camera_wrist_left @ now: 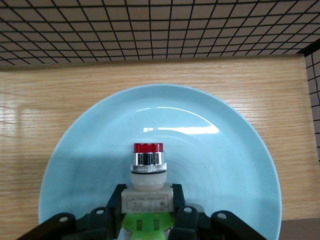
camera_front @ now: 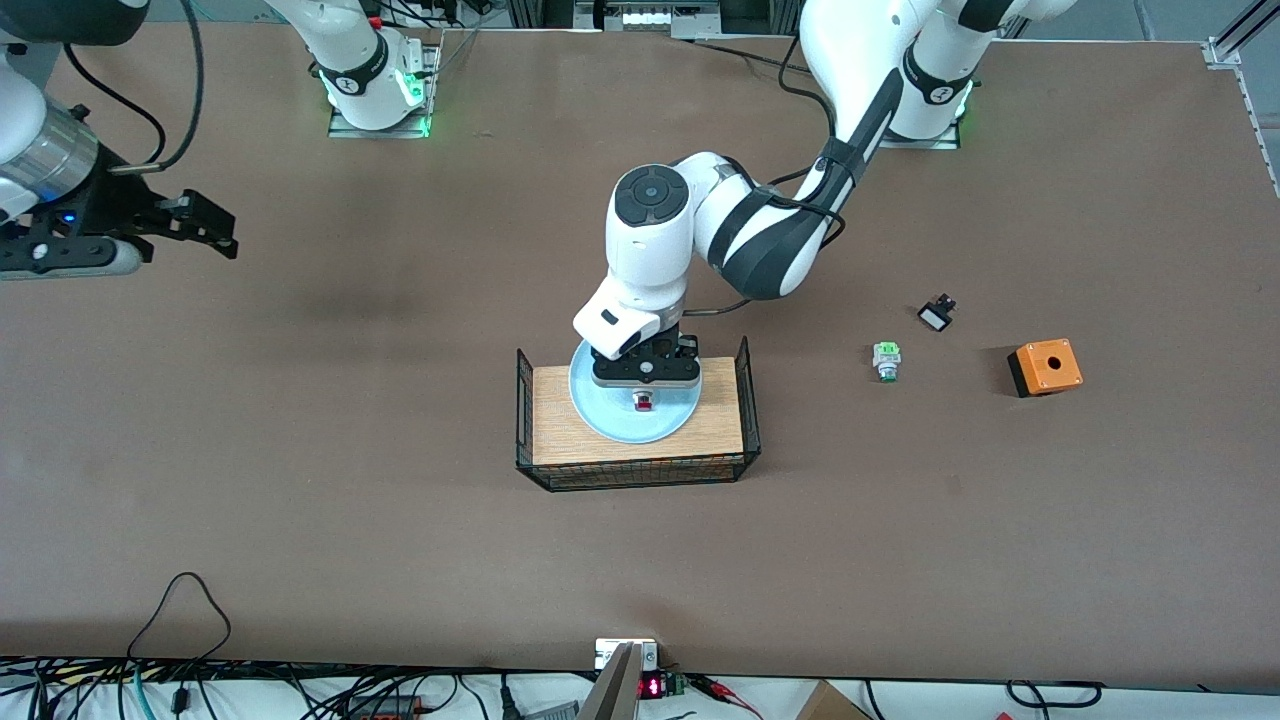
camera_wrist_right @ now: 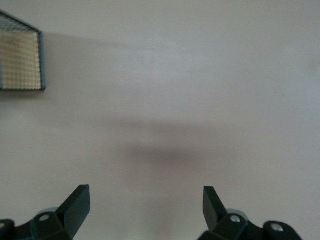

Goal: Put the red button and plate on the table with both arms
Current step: 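Lift the red button with the left gripper while the right gripper approaches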

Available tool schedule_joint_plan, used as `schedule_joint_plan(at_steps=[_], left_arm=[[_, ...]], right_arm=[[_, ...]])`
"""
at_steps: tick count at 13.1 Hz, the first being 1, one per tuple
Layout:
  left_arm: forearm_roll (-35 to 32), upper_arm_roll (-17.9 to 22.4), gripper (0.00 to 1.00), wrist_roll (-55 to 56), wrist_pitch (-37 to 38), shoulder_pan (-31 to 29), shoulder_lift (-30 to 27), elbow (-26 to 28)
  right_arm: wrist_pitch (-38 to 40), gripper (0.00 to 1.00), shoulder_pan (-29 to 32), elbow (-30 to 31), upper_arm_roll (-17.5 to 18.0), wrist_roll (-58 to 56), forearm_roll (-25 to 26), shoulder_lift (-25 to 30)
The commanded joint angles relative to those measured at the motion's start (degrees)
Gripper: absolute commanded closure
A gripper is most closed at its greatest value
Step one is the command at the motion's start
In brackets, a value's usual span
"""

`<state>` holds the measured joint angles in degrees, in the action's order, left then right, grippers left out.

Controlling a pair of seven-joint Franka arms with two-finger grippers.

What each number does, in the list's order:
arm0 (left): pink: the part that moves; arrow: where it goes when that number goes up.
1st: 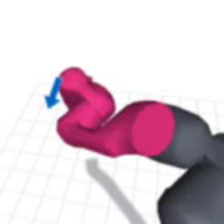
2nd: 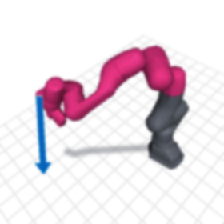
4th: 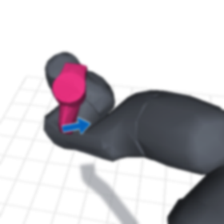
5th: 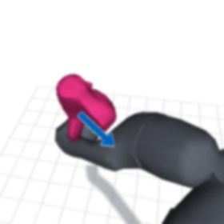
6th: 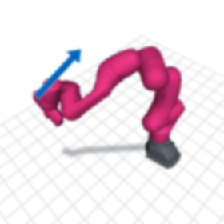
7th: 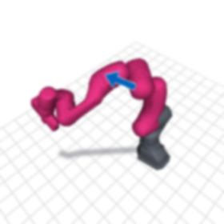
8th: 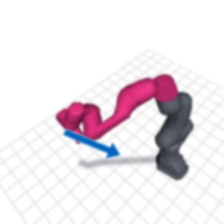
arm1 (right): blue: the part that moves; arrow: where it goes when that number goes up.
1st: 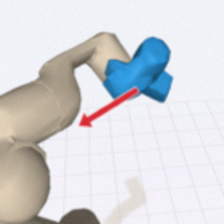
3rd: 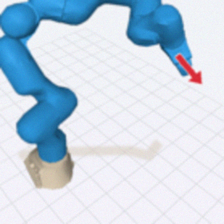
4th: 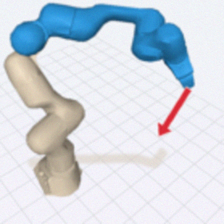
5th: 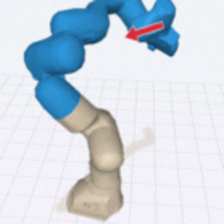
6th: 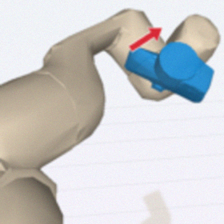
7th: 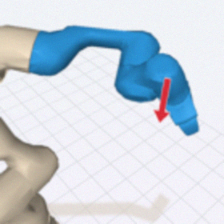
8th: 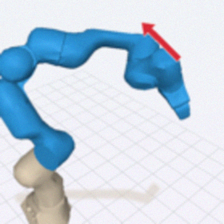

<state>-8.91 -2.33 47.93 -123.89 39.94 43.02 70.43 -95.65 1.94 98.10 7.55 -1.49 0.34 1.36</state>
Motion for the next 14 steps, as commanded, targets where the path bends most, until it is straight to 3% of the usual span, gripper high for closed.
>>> schedule_joint_plan(at_steps=[1,7,10,14], left_arm=[[-1.3,0.3,0.79,0.6,3.3,-0.1,-3.0,0.3],[-0.5,0.0,0.79,-3.3,21.7,-3.7,-12.9,-0.3],[-0.4,-0.3,0.79,-15.0,28.4,-9.7,-15.1,-0.2],[4.2,-0.3,0.79,-36.1,29.4,-20.9,-15.0,1.7]], right_arm=[[0.1,0.00,-2.0,-0.3,-0.1,-5.9,-0.1,0.7],[0.1,0.00,-11.2,-0.5,0.0,-8.5,0.1,0.6],[-1.6,0.00,-17.8,-0.5,-0.1,-9.1,0.3,-0.7],[-7.3,0.00,-23.8,-1.2,0.0,-14.0,0.2,-4.6]])
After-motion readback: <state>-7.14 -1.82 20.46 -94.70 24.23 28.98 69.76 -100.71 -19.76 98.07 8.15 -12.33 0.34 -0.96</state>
